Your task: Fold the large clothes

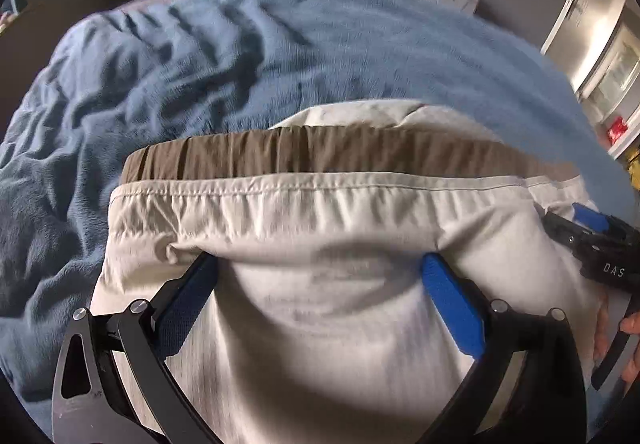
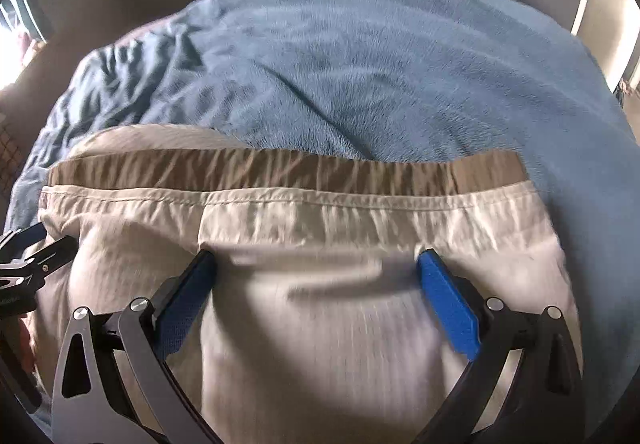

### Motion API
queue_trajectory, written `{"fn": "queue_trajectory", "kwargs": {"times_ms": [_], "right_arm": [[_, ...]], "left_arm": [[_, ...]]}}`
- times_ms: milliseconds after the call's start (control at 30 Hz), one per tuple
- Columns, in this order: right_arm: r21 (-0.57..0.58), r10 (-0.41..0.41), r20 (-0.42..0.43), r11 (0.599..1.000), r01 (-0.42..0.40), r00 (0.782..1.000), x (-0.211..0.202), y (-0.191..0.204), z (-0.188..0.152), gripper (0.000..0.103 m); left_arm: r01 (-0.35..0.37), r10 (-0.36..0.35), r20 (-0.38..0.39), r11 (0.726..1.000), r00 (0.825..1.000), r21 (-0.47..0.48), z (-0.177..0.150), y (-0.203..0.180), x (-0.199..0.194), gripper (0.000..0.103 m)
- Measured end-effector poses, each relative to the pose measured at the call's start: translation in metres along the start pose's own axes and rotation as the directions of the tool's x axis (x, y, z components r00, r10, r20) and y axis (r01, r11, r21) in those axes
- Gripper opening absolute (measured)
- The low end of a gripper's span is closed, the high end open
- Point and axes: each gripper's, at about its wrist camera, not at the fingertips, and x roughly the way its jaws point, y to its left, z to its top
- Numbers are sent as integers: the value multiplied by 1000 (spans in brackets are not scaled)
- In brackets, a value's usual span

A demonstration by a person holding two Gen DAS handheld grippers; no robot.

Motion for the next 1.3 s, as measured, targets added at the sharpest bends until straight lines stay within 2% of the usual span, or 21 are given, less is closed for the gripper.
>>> {"fn": "queue_trajectory", "kwargs": {"times_ms": [67,133,400,1300], "right_arm": [[-2,2,-32,1000,-2,999,14,0,1,96],[-18,-13,-42,1000,13,999,25,1,0,96],[-11,-15,-35,1000,15,999,47,-2,-11,96],[-15,-20,-6,1000,20,1000,56,-1,-26,96]], "left_arm": [[-18,20,-51,999,998,29,2,0,13,98],[-40,44,-71,997,996,64,1,-3,26,98],[-39,41,-25,997,999,71,-11,0,47,98],[-53,50,35,995,998,89,-32,-7,49,98]]}}
